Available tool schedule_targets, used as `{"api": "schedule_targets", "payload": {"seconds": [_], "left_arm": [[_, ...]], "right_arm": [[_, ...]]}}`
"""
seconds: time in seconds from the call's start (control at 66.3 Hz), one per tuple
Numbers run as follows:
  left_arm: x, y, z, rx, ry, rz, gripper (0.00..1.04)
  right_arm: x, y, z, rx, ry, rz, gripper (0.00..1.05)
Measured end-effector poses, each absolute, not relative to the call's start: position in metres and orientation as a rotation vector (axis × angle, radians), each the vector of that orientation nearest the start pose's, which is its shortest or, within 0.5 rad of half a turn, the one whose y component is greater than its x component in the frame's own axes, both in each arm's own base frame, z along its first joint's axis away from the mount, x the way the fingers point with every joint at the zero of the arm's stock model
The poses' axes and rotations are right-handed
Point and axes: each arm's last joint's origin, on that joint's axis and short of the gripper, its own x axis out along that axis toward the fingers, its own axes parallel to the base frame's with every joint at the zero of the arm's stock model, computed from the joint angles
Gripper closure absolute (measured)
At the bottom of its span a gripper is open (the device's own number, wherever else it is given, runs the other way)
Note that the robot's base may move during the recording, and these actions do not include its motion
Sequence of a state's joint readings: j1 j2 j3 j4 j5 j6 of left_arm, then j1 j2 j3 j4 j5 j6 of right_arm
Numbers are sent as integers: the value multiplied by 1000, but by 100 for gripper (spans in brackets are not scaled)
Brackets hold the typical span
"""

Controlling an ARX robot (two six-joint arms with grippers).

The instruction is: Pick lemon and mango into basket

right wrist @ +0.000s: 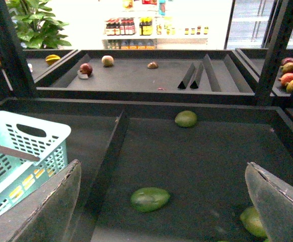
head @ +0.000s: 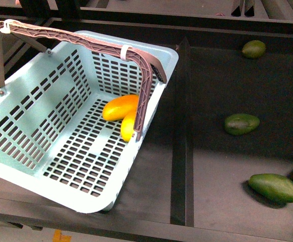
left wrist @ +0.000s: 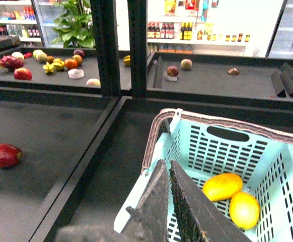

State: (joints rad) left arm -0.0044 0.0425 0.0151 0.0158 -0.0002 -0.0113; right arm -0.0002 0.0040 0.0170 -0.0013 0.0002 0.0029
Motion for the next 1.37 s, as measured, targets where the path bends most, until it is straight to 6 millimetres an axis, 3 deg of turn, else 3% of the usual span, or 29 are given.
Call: {"api": "schedule_targets", "payload": {"seconds": [0.648, 1.07, 1.372], "left_arm": [[97, 0, 168, -12, -11, -4, 101], [97, 0, 168, -11, -10, -4, 6], [97, 0, 168, -9, -11, -4, 7]], "right_arm": [[97, 0, 169, 3, -12, 0, 9], [97, 0, 169, 3, -12, 0, 9], [97, 0, 169, 3, -12, 0, 9]]}}
